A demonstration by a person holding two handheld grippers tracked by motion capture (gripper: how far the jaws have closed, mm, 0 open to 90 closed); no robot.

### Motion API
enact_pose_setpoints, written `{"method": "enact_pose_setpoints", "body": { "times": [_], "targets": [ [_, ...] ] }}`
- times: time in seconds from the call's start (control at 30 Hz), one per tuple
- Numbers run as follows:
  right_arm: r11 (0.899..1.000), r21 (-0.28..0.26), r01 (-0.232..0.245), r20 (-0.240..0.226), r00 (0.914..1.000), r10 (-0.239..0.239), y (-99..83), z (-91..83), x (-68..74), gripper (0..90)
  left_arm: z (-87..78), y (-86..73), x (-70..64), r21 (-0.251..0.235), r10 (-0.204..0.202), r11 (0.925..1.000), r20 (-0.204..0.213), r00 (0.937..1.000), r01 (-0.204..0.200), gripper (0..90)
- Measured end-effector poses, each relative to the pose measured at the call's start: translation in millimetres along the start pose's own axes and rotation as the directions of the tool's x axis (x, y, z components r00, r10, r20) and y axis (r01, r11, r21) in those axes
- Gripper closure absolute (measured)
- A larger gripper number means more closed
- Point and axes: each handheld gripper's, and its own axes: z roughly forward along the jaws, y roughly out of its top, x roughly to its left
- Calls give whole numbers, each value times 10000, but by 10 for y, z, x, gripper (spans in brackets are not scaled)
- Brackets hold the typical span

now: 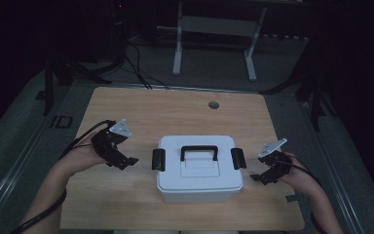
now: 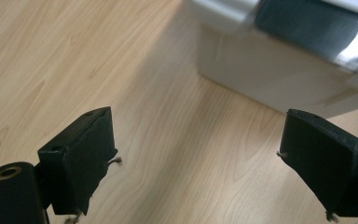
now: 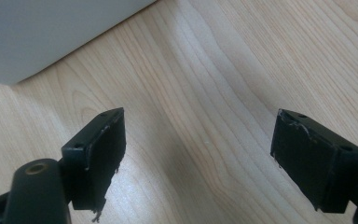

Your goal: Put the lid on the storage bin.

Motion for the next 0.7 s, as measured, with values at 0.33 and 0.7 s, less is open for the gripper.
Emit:
{"method": "enact_pose_setpoints", "body": {
  "times": [0.33,0.7],
  "targets": [
    [9997,-166,-156,29,9999,156,-52,50,-6,173,95,-324,68,-98,-548,9985,-25,9985,547,103],
    [9985,-396,-370,26,9993,372,-120,111,-8,173,223,-642,99,-896,-1019,9908,21,9948,1017,103]
  ]
}}
